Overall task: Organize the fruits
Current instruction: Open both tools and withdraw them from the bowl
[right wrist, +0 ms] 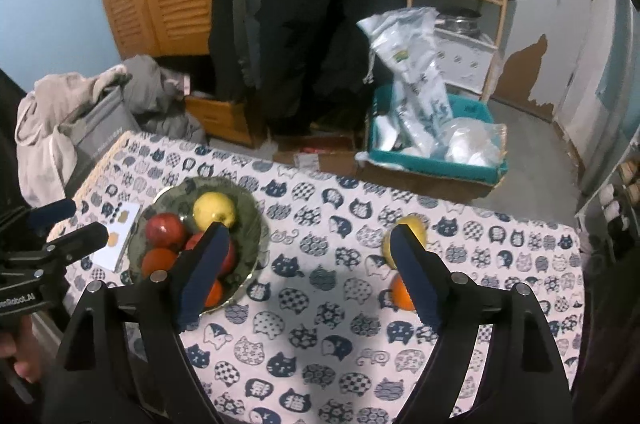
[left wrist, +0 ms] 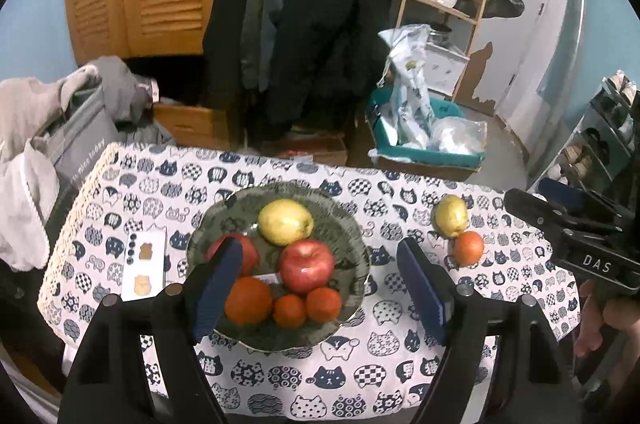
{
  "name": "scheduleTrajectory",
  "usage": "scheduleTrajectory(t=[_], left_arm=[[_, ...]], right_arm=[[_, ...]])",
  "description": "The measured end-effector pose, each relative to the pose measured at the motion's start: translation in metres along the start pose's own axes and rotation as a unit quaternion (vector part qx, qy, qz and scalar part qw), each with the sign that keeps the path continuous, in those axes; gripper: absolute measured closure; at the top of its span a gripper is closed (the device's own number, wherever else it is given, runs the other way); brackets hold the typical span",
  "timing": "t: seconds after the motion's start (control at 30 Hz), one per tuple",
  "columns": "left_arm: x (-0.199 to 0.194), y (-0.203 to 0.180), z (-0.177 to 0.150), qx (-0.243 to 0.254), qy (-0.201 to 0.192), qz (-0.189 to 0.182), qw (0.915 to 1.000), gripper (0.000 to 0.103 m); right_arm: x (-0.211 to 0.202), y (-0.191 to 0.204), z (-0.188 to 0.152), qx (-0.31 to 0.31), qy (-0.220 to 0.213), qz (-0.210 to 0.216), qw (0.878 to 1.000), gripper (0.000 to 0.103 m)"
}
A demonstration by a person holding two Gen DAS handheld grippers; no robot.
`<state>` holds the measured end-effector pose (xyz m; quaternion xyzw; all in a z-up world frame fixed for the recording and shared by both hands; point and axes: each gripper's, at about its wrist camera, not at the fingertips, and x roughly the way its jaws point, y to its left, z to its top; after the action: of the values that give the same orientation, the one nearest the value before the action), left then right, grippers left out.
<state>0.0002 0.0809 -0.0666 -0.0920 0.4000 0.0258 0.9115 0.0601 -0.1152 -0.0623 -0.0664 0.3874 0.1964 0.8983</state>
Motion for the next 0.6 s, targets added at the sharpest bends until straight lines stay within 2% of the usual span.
scheduleTrajectory(t=[0.1, 0.43, 0.6], left_arm=[[-0.006, -0.010, 0.004, 0.006, -0.012, 0.000, 0.9999, 0.016], [-0.017, -0.035, 0.013, 0.024, -0.038, -0.002, 0.9990, 0.015], [-0.018, -0.048, 0.016, 0.035, -0.044, 0.000, 0.9984, 0.010]], right_arm=[[-0.013, -0.009, 0.000, 0.001, -0.012, -0.011, 1.000, 0.020], [-0.046, -0.041, -0.008, 0.009, -0.042, -0.047, 0.998, 0.020], [-0.054, -0.057, -0.014, 0.012, -0.046, -0.064, 0.997, 0.020]])
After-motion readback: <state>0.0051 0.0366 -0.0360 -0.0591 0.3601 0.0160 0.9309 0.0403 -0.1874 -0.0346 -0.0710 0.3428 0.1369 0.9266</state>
